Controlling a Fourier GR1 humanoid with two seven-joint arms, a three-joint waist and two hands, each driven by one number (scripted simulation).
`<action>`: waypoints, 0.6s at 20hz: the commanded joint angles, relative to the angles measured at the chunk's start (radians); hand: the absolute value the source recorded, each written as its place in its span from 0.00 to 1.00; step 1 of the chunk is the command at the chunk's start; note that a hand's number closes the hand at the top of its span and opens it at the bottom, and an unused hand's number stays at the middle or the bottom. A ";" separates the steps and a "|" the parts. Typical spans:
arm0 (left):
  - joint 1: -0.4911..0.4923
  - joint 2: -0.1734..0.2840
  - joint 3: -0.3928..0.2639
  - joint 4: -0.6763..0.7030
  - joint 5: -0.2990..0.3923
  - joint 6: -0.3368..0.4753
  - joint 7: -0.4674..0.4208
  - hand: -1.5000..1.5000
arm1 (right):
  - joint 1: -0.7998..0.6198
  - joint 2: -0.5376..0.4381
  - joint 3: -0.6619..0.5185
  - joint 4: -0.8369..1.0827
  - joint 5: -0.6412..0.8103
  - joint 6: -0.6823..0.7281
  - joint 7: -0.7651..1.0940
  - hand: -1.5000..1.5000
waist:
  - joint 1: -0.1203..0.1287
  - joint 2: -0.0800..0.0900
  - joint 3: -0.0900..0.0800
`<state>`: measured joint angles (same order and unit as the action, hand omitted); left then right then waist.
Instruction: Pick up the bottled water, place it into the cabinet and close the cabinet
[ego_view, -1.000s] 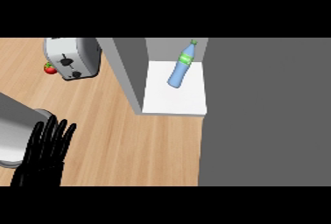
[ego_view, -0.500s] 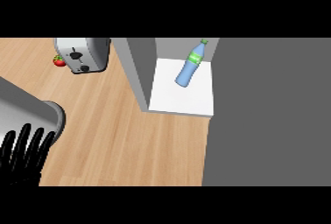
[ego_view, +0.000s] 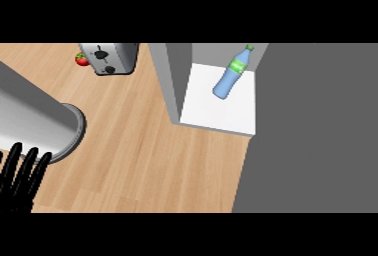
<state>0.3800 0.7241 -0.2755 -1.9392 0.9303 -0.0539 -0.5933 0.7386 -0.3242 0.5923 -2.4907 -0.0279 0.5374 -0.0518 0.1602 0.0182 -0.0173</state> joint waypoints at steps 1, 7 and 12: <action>0.010 0.036 0.024 -0.014 0.018 -0.036 0.012 0.00 | -0.084 -0.006 0.190 -0.034 0.036 0.052 0.123 1.00 | 0.029 0.003 -0.002; 0.002 0.056 0.040 0.005 0.019 -0.060 0.017 0.00 | -0.203 -0.051 0.128 -0.019 0.055 0.081 0.139 1.00 | 0.075 0.014 -0.007; -0.006 0.058 0.046 0.007 0.016 -0.069 0.012 0.00 | -0.282 -0.095 0.089 -0.027 0.054 0.106 0.128 1.00 | 0.099 0.008 -0.013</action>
<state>0.3785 0.7747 -0.2404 -1.9396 0.9504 -0.1171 -0.5785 0.5478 -0.4017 0.5563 -2.4880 -0.0364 0.5870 -0.0201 0.2403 0.0241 -0.0247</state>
